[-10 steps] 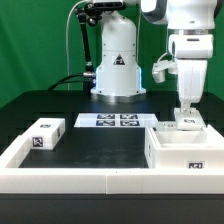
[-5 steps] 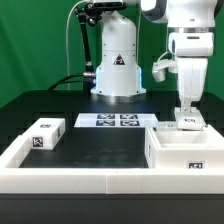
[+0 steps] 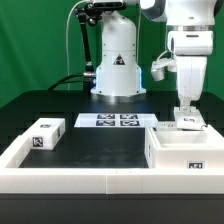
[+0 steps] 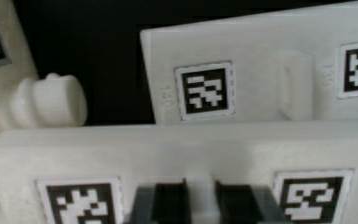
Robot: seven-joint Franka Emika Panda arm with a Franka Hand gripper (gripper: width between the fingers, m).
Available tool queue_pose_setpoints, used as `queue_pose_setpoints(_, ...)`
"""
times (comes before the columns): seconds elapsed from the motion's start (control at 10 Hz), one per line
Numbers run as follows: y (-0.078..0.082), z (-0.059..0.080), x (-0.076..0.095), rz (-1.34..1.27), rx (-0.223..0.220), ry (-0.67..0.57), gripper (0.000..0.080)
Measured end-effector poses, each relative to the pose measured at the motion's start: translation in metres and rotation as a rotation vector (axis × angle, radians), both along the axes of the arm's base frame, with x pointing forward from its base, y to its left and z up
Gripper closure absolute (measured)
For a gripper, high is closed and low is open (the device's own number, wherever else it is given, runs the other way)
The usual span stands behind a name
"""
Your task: Assemble cabinet
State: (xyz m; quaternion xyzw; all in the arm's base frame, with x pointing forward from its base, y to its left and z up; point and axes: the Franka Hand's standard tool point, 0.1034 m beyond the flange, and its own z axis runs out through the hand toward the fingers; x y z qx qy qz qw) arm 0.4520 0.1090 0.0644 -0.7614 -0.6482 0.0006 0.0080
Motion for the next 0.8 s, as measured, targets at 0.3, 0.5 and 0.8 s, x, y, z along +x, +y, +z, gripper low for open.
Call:
queue_pose_setpoints(0.3,0.0004,0.0004,0.0029,-0.001,0.001,-0.002,0.0731)
queue_pose_setpoints(0.5,-0.001,-0.0026,0.004,-0.005,0.002,0.002,0.0731)
queue_pose_setpoints(0.8,-0.0009,-0.0026,0.0041,-0.005,0.002,0.002,0.0731)
